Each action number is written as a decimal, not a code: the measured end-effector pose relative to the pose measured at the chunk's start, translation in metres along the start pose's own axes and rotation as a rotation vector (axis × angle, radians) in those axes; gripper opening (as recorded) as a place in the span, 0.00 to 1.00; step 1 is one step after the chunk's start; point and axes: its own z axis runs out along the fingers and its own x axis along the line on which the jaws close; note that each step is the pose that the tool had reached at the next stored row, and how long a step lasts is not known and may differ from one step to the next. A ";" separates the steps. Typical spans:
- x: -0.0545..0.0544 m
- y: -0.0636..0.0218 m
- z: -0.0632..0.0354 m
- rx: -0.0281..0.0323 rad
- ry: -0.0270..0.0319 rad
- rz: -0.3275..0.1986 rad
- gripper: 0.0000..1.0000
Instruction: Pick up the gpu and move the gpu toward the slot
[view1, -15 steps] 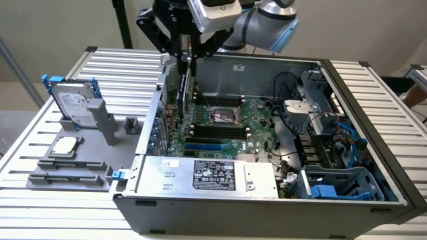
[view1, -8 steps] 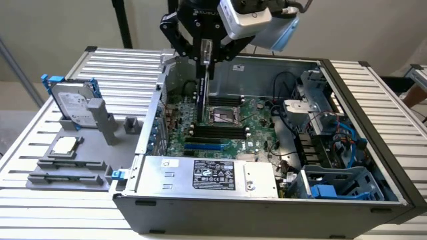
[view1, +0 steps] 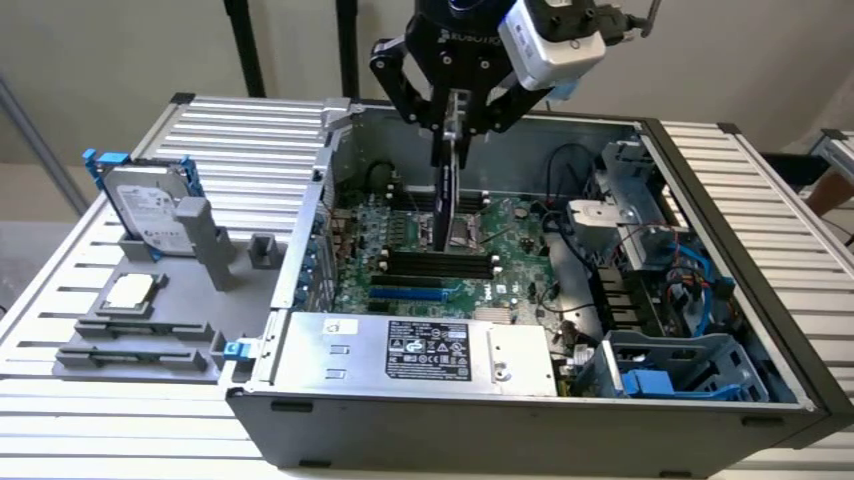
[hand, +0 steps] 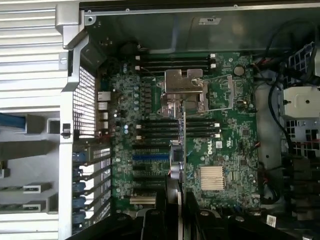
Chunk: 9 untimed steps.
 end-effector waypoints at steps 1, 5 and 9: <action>-0.004 0.0004 0.0005 0.0041 0.0007 0.000 0.26; -0.019 0.0017 0.0024 0.0115 0.0039 0.001 0.26; -0.019 0.0016 0.0024 0.0116 0.0042 0.001 0.26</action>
